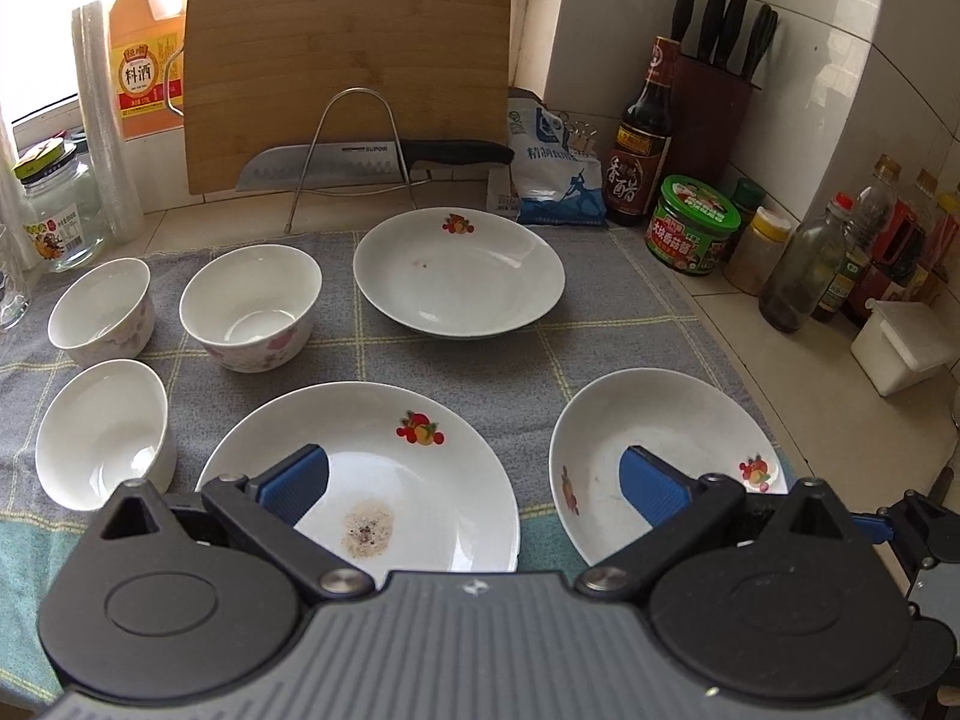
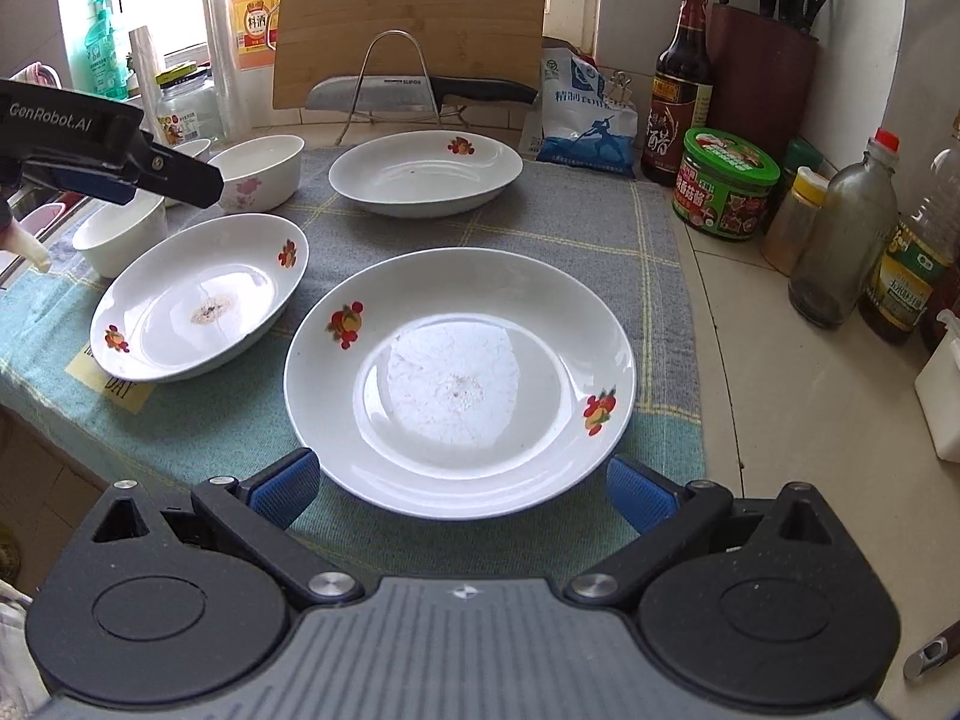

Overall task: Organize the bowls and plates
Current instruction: 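Reach the left gripper to the rim of a white flower plate and grasp, then lift and carry the flower plate with the left gripper toward the other plate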

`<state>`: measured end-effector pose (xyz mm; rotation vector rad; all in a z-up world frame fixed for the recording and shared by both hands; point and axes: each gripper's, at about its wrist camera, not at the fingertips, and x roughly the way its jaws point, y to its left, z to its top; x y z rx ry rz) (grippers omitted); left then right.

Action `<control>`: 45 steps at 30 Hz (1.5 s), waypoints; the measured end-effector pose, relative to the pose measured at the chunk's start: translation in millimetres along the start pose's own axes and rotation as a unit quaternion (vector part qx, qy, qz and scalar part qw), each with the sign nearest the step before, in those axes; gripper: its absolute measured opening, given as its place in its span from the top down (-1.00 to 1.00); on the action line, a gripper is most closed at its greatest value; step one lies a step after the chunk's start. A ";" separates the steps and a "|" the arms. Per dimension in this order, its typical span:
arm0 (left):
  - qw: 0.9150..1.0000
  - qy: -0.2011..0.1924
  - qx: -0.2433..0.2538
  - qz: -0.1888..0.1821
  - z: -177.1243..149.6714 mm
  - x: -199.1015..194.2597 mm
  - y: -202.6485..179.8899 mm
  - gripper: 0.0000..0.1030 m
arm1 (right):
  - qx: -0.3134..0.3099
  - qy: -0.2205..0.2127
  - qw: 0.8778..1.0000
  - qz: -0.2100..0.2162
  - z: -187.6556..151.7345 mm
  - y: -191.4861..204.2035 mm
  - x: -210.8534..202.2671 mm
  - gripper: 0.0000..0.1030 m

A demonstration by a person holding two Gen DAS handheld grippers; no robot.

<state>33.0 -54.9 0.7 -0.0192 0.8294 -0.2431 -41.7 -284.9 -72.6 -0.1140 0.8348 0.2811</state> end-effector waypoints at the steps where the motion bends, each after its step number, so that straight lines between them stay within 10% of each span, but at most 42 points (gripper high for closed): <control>1: 1.000 0.003 0.002 -0.002 0.6 2.0 -1.7 -0.99 | 0.000 0.006 1.000 0.003 -2.5 0.2 3.4 -1.00; 18: 0.997 -0.027 0.071 -0.005 5.8 25.3 -27.7 -0.99 | -0.021 0.015 1.000 -0.006 -7.4 -0.1 49.4 -1.00; 26: 0.993 0.011 0.091 -0.072 17.4 55.9 -35.8 -0.99 | -0.040 -0.015 0.999 0.014 -14.2 -3.2 48.1 -1.00; 45: 0.950 0.132 0.214 -0.187 42.5 143.0 -83.0 -0.93 | -0.045 -0.062 0.997 0.020 -26.0 -7.4 46.4 -1.00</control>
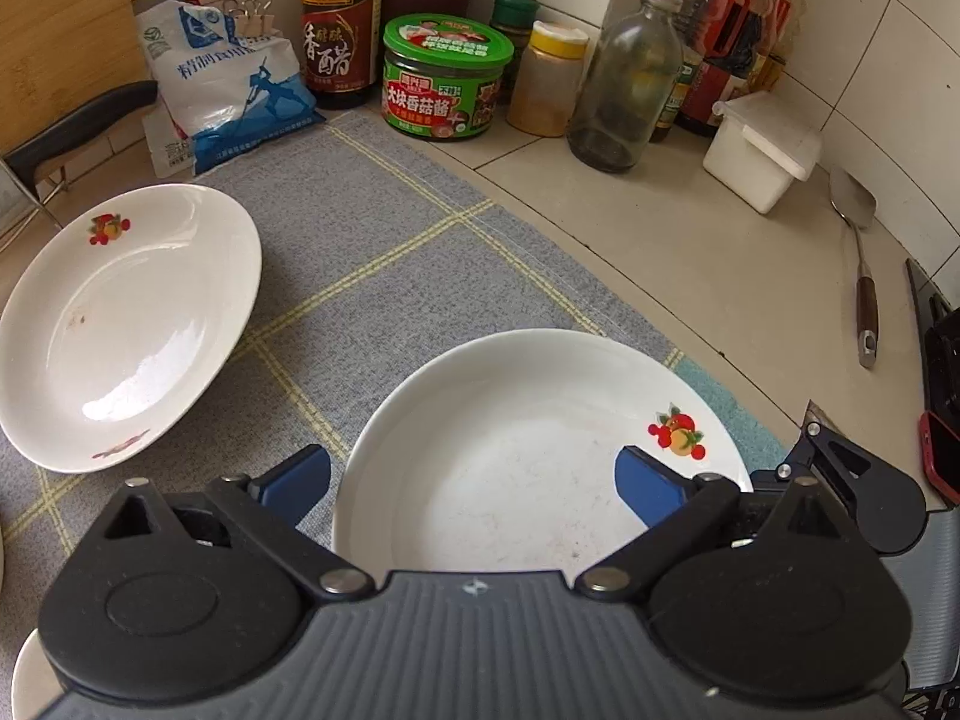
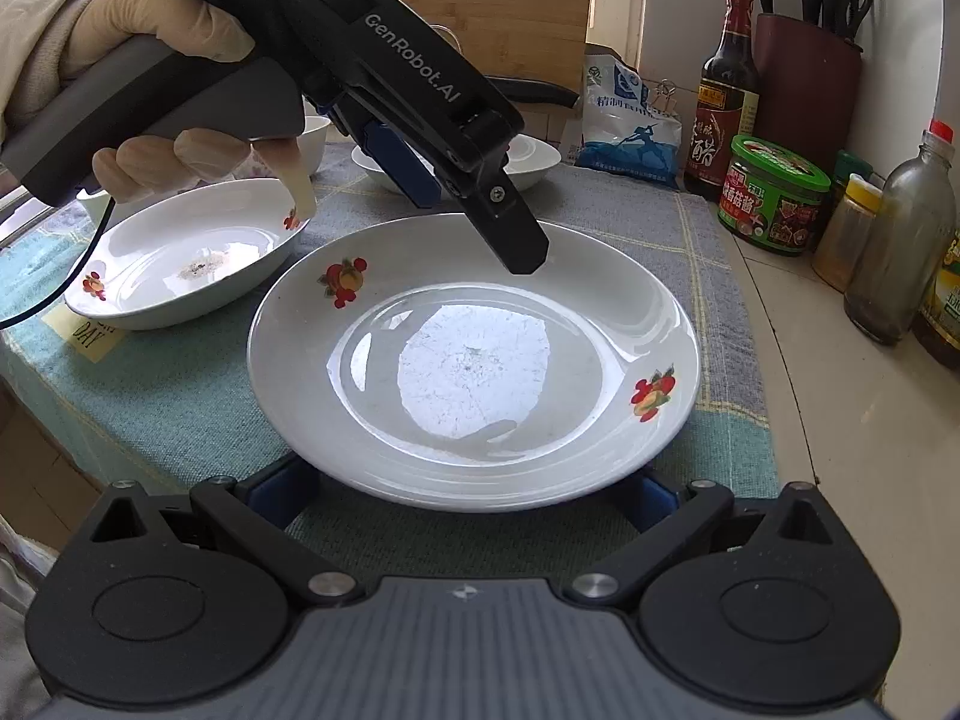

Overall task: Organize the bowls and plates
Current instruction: 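Lift and carry the flower plate with the left gripper toward the other plate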

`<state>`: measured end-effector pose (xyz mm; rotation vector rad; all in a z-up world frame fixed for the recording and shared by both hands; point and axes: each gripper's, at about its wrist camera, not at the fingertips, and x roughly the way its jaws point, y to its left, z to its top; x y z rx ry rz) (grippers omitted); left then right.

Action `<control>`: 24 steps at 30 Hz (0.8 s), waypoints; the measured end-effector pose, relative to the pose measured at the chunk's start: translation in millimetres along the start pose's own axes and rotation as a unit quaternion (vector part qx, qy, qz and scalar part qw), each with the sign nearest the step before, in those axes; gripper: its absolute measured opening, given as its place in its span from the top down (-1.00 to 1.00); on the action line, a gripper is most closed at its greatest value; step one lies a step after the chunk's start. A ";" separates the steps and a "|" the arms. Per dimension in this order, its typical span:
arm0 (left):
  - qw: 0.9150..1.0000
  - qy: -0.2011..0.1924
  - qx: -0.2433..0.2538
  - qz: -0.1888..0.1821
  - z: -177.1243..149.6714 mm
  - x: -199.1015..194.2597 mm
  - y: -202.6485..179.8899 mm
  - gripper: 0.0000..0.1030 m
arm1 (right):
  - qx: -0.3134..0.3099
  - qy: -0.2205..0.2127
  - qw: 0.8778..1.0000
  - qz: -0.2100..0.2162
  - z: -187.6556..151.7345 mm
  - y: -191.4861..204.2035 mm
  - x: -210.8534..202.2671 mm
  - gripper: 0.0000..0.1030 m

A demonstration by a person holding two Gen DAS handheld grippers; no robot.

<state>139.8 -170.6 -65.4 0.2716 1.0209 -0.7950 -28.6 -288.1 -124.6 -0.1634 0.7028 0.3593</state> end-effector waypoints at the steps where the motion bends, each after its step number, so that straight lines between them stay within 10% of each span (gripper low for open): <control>1: 1.000 0.005 0.006 -0.004 2.5 2.8 0.3 -0.92 | -0.001 -0.001 1.000 0.001 -0.2 -0.4 -0.1 -1.00; 10: 0.997 0.061 0.049 -0.024 15.6 26.7 6.0 -0.54 | 0.003 -0.003 1.000 0.002 1.5 -3.4 1.2 -1.00; 24: 0.988 0.120 0.075 -0.061 25.1 42.0 10.7 -0.52 | -0.003 0.014 1.000 0.010 6.9 -7.3 3.6 -1.00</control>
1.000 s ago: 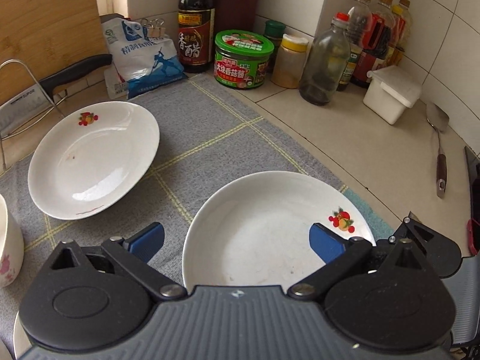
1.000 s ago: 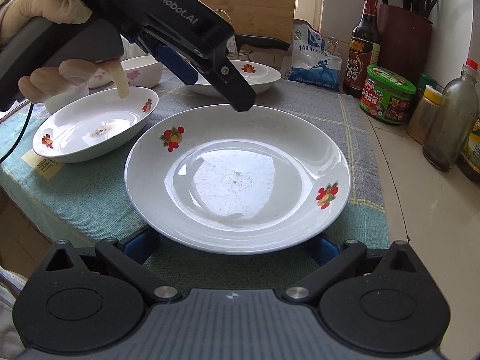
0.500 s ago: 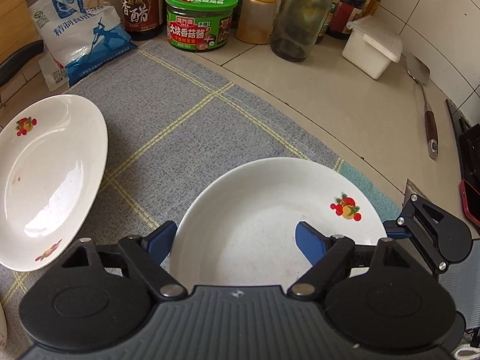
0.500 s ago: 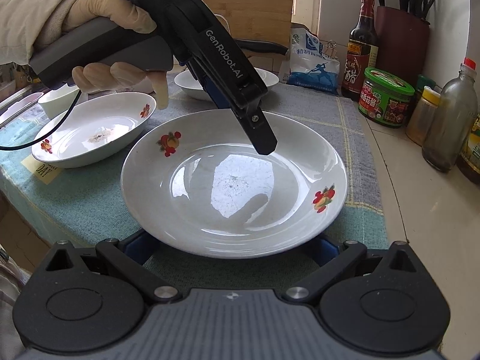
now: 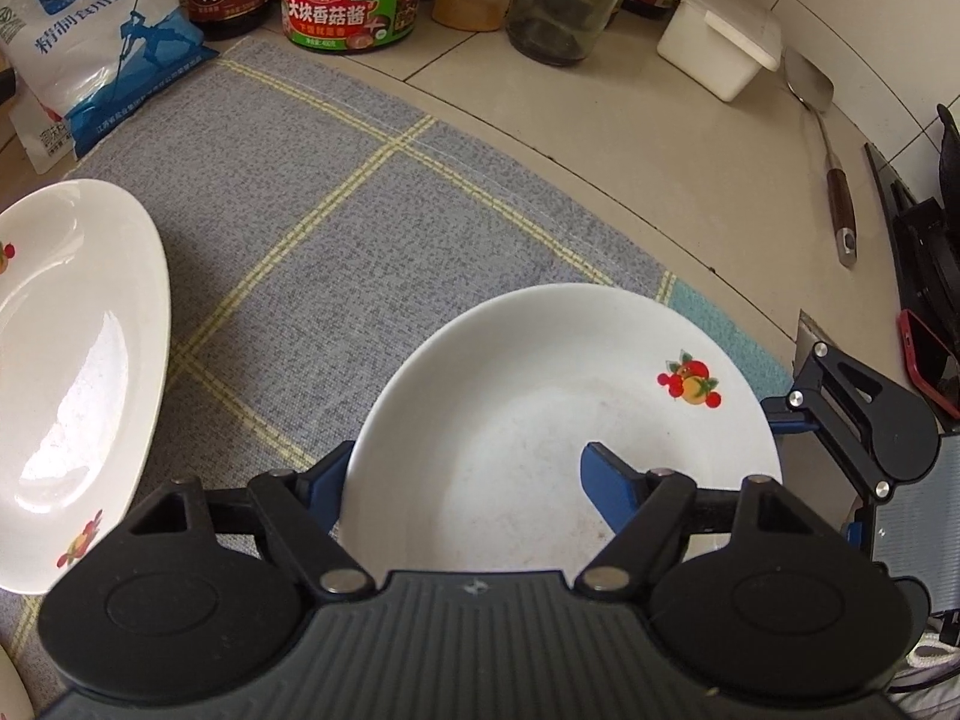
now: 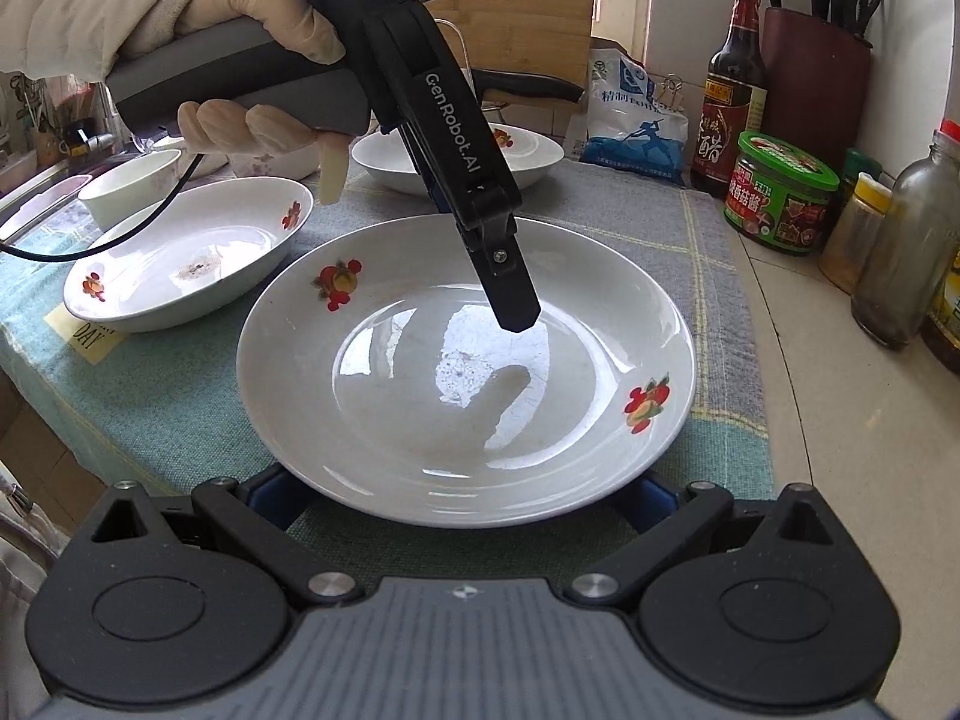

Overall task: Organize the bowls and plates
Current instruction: 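Lift and carry the flower plate with the left gripper toward the other plate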

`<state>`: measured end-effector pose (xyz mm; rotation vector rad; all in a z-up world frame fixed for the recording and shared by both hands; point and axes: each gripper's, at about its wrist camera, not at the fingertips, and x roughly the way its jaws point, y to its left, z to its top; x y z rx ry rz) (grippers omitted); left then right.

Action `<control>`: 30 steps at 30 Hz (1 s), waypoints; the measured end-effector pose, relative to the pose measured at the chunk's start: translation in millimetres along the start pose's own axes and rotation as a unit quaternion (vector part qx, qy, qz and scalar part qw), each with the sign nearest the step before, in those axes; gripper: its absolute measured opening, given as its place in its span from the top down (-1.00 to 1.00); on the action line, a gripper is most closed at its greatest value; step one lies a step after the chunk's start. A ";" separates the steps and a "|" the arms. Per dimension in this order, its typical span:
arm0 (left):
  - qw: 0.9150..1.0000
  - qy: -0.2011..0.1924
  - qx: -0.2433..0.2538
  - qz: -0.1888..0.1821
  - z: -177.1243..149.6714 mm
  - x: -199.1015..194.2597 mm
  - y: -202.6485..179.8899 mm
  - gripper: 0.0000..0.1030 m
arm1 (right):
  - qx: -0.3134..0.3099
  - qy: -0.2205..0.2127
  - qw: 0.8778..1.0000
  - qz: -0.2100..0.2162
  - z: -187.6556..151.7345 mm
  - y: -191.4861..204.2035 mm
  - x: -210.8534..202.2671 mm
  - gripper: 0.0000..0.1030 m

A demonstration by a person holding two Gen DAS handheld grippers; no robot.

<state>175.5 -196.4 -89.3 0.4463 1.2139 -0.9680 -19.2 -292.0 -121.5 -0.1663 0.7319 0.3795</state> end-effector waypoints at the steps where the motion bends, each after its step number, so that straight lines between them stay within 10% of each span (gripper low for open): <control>1: 1.000 0.000 0.003 0.002 -0.3 0.1 -0.9 -0.52 | 0.000 0.001 1.000 -0.001 0.3 0.4 0.0 -1.00; 30: 0.997 -0.072 -0.011 0.011 73.5 -0.2 27.2 -0.52 | -0.002 0.013 1.000 -0.022 42.7 -65.4 29.7 -1.00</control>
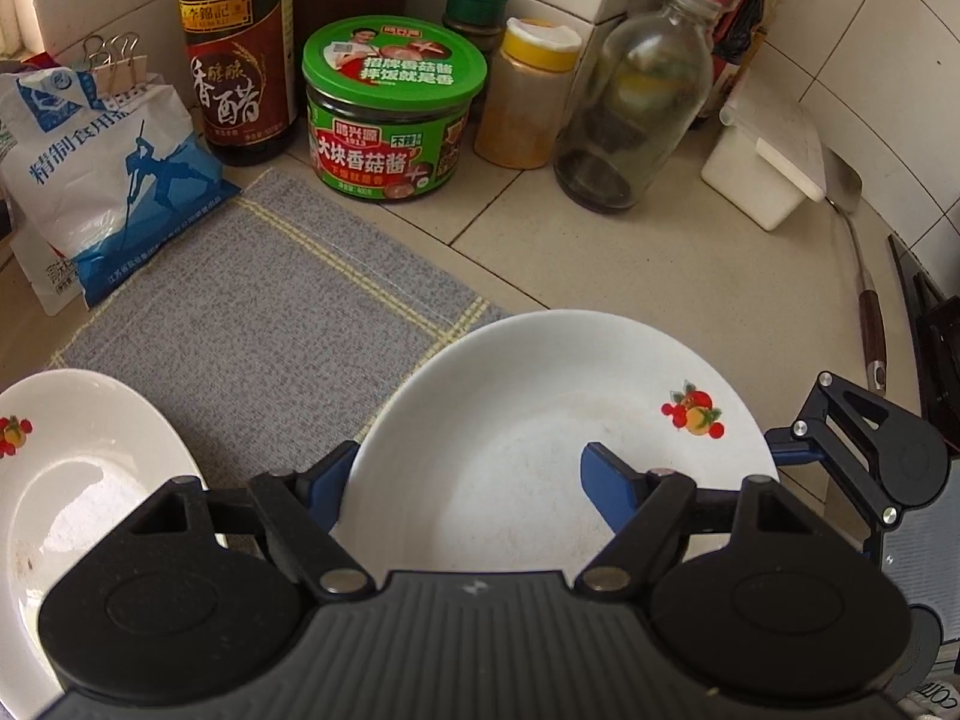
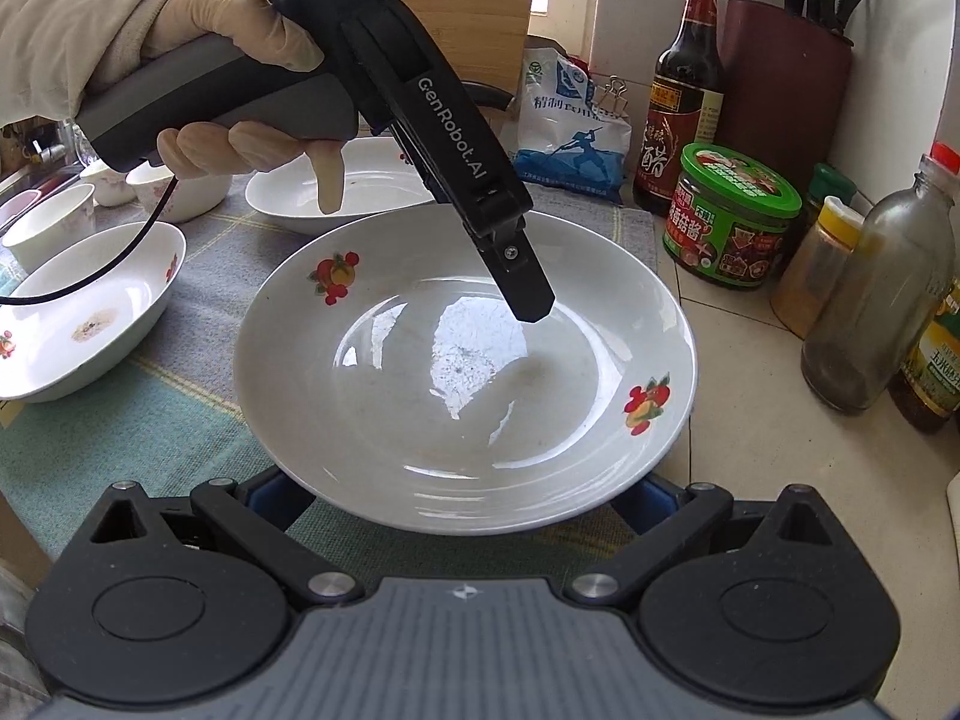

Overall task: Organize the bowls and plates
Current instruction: 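Lift and carry the flower plate with the left gripper toward the other plate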

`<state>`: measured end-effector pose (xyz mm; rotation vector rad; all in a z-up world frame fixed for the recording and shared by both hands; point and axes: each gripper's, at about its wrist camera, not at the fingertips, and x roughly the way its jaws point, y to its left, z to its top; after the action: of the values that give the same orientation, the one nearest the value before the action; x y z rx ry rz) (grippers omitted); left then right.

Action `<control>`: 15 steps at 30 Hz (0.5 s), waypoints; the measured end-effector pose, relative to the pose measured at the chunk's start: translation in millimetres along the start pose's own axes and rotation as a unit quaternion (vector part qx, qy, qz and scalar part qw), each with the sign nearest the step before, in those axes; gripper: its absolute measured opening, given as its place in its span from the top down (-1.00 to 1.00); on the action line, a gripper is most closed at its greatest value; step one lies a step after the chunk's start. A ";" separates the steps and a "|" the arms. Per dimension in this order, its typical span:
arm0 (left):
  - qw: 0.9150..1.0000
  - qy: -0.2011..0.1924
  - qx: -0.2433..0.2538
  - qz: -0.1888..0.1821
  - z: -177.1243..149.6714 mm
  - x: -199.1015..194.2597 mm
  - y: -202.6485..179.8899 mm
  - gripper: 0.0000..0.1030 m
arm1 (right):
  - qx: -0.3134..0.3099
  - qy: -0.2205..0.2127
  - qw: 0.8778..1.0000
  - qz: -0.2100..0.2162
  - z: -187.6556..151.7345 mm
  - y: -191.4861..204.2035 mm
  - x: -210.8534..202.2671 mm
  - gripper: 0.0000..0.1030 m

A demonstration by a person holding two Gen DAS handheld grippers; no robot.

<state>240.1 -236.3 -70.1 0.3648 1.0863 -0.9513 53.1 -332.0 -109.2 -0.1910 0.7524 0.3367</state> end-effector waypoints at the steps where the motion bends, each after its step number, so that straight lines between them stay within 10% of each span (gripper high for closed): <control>1: 1.000 -0.001 0.000 0.001 2.3 2.0 1.1 -0.52 | 0.000 0.000 1.000 -0.002 0.6 -1.8 1.6 -1.00; 15: 1.000 -0.005 -0.011 0.008 14.2 24.0 15.3 -0.52 | 0.002 0.012 1.000 -0.012 6.6 -14.9 20.3 -1.00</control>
<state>264.0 -248.5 -87.3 0.3506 1.0832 -0.9265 76.6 -339.2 -117.9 -0.2001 0.7741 0.3115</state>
